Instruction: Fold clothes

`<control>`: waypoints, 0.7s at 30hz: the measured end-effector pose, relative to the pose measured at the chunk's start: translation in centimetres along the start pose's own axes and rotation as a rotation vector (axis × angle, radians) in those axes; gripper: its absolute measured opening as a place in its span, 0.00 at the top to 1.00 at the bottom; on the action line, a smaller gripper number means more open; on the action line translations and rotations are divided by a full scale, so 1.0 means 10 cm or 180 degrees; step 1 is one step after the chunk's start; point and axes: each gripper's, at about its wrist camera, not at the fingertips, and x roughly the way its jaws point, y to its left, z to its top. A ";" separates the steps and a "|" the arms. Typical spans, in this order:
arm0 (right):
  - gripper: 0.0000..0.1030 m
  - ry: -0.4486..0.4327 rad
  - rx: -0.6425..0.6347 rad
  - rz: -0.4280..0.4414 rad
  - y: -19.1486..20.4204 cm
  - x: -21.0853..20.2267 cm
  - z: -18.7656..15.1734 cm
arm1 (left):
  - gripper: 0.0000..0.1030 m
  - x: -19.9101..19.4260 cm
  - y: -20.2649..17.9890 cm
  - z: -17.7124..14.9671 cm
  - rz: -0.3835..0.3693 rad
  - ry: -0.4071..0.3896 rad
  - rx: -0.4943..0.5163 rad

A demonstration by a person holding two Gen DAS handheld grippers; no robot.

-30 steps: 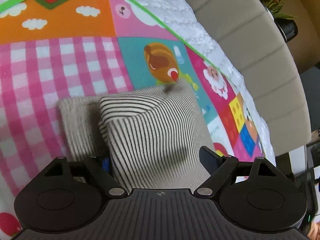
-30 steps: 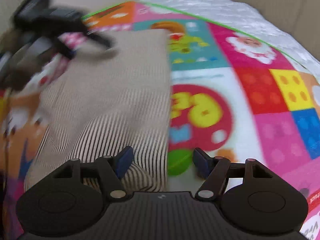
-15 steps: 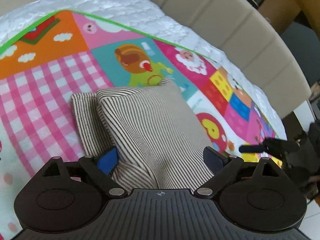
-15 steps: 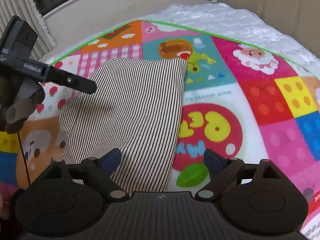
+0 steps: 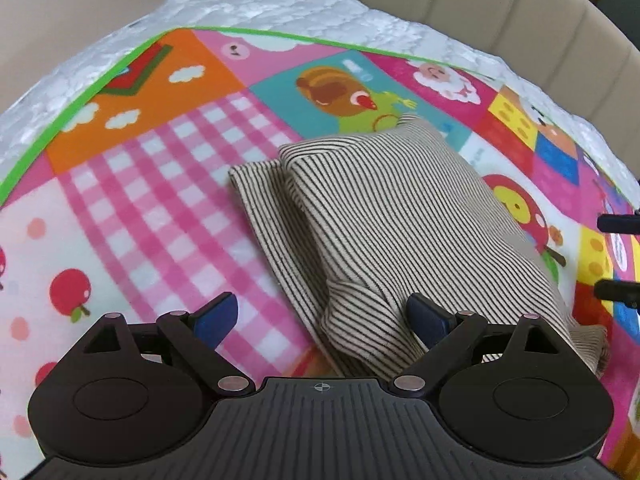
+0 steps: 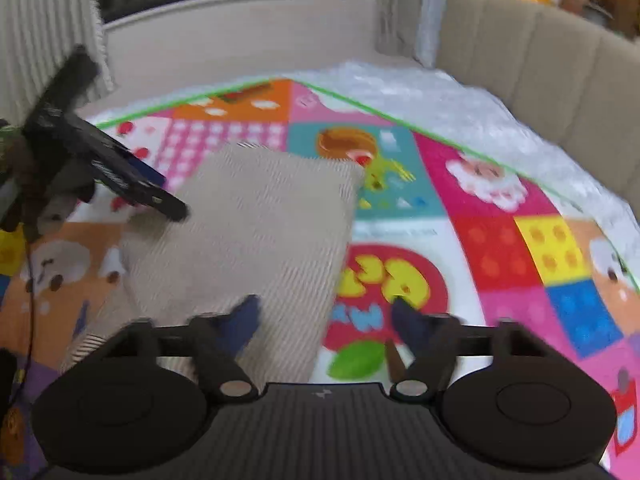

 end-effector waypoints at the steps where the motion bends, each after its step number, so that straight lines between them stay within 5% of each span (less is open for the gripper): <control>1: 0.52 0.0012 -0.0054 0.0077 0.07 0.01 0.01 | 0.08 -0.01 -0.01 0.00 0.0004 0.0000 0.0014; 8: 0.52 0.0526 -0.0460 0.0222 0.46 0.29 -0.23 | 0.08 -0.05 -0.05 -0.01 0.0000 0.0010 0.0056; 12: 0.39 0.0575 -0.0319 0.0218 0.35 0.29 -0.17 | 0.08 -0.08 -0.04 -0.02 -0.0004 0.0024 0.0041; 21: 0.31 0.0488 -0.0486 0.0098 0.37 0.21 -0.17 | 0.07 -0.11 -0.07 -0.04 -0.0069 0.0040 0.0073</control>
